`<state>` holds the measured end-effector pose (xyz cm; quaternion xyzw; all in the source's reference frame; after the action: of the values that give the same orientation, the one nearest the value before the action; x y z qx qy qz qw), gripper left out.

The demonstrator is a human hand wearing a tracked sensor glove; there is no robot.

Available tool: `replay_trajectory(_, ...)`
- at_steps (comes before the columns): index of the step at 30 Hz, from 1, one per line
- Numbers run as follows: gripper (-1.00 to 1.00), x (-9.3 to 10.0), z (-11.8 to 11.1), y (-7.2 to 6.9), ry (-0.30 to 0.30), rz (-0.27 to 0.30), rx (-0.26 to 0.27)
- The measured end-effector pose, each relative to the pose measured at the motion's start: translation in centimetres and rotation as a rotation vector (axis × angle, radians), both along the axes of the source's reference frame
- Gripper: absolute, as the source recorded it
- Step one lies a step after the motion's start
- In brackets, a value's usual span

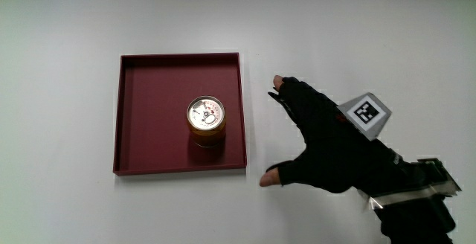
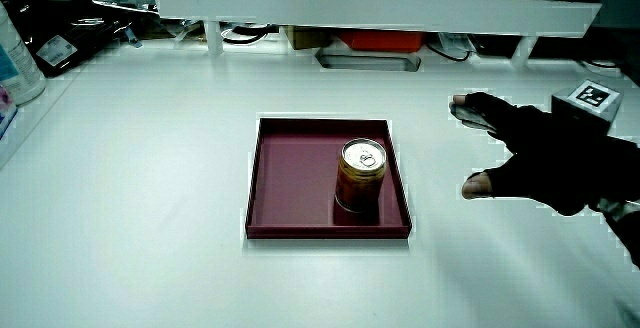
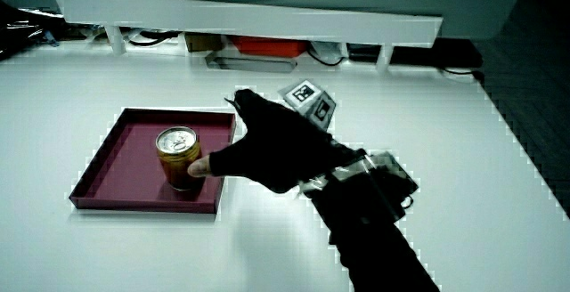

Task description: Pick red bull from plate

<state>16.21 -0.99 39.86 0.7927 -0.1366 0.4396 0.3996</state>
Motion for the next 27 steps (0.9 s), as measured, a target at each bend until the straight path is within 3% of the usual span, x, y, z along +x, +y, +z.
replay_trajectory(1,0.00,-0.3,-0.1,0.0,-0.014,0.021,-0.031)
replay_trajectory(2,0.00,-0.6,-0.1,-0.1,0.016,0.036,-0.070)
replay_trajectory(5,0.00,-1.6,0.4,-0.5,0.004,0.047,-0.102)
replay_trajectory(6,0.00,-1.9,0.7,-0.6,0.000,0.041,-0.098)
replay_trajectory(8,0.00,-2.5,1.6,-1.1,-0.061,0.010,-0.029)
replay_trajectory(18,0.00,-5.9,5.4,-1.9,-0.132,-0.015,-0.044)
replay_trajectory(19,0.00,-6.1,5.7,-2.0,-0.106,-0.018,-0.043)
replay_trajectory(21,0.00,-6.8,6.3,-2.1,-0.134,-0.014,-0.048)
replay_trajectory(26,0.00,-8.1,7.6,-2.3,-0.126,-0.026,-0.042)
replay_trajectory(27,0.00,-8.3,7.5,-2.4,-0.098,0.000,0.037)
